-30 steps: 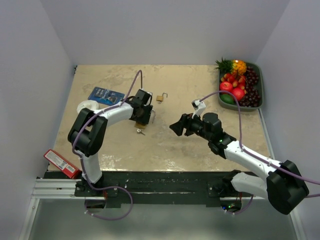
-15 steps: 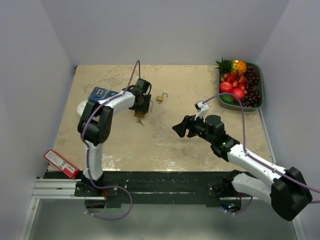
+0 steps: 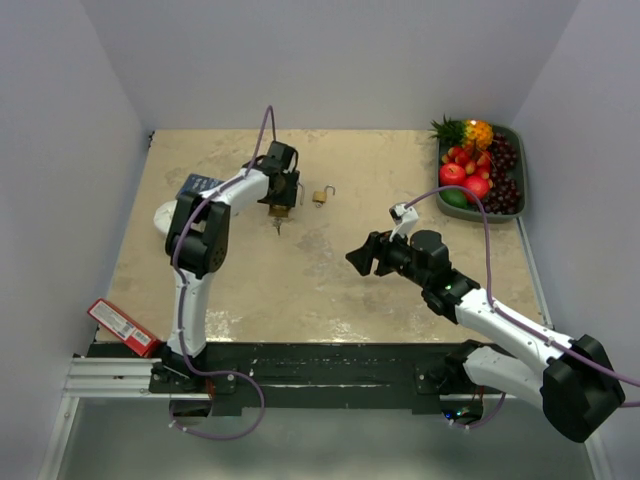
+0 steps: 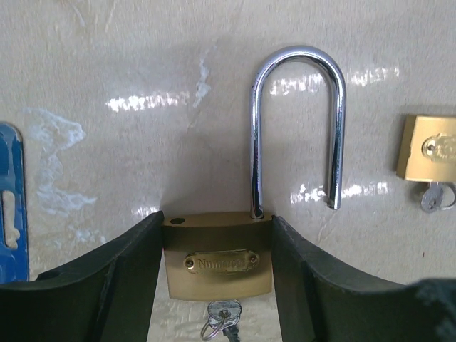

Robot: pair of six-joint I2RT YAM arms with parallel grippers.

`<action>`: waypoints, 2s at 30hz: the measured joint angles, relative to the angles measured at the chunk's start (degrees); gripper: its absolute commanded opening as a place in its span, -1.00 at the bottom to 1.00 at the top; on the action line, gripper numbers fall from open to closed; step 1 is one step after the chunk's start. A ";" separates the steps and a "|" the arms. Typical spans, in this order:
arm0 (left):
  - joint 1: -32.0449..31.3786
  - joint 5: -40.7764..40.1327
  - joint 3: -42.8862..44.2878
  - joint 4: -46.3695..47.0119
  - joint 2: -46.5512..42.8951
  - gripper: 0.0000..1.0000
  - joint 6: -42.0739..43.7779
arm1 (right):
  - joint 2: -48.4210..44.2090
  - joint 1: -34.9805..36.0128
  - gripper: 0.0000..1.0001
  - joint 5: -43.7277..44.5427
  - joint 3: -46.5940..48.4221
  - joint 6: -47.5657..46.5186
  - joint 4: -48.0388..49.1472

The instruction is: Unlock with the key

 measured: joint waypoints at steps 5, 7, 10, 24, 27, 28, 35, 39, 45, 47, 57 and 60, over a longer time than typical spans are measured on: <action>0.87 0.76 4.07 0.02 2.67 -1.00 1.09 | 0.00 -0.07 0.40 0.07 0.00 -0.04 -0.90; 1.09 0.90 5.27 -0.02 3.43 -1.00 1.29 | 0.00 -0.07 0.40 0.15 0.00 -0.04 -1.16; 1.25 0.96 7.56 -0.46 4.83 -1.00 1.81 | 0.02 -0.07 0.40 0.24 0.00 -0.04 -1.38; 1.55 2.99 6.19 2.73 4.37 0.42 4.74 | 0.94 -0.07 0.41 0.68 0.02 -0.42 -1.31; 1.57 3.76 5.09 3.63 3.61 0.56 5.77 | 0.94 -0.07 0.41 1.53 0.02 -0.46 -1.27; 1.57 3.96 4.96 3.80 3.34 0.58 5.92 | 0.94 -0.09 0.41 1.68 0.02 -0.46 -1.29; 1.57 4.92 3.17 5.53 -0.72 0.99 6.64 | 1.75 -0.13 0.42 2.14 0.28 -0.44 -0.74; 1.29 4.70 -2.93 10.51 -7.21 0.99 6.73 | 3.08 -0.90 0.43 2.25 0.37 -0.37 0.20; 0.79 4.94 -21.42 23.71 -25.42 0.99 5.64 | 4.22 -5.95 0.43 1.33 0.37 0.57 2.64; 0.83 5.29 -25.18 27.45 -29.90 0.99 4.85 | 4.22 -7.67 0.43 1.33 0.44 0.66 3.02; 5.46 6.34 -47.23 40.48 -52.78 0.99 -1.70 | -1.42 -13.86 0.43 4.92 3.58 -1.53 -1.57; 5.09 6.03 -50.36 41.79 -59.54 0.99 -1.88 | -5.84 -13.86 0.43 7.80 4.46 -2.97 -2.89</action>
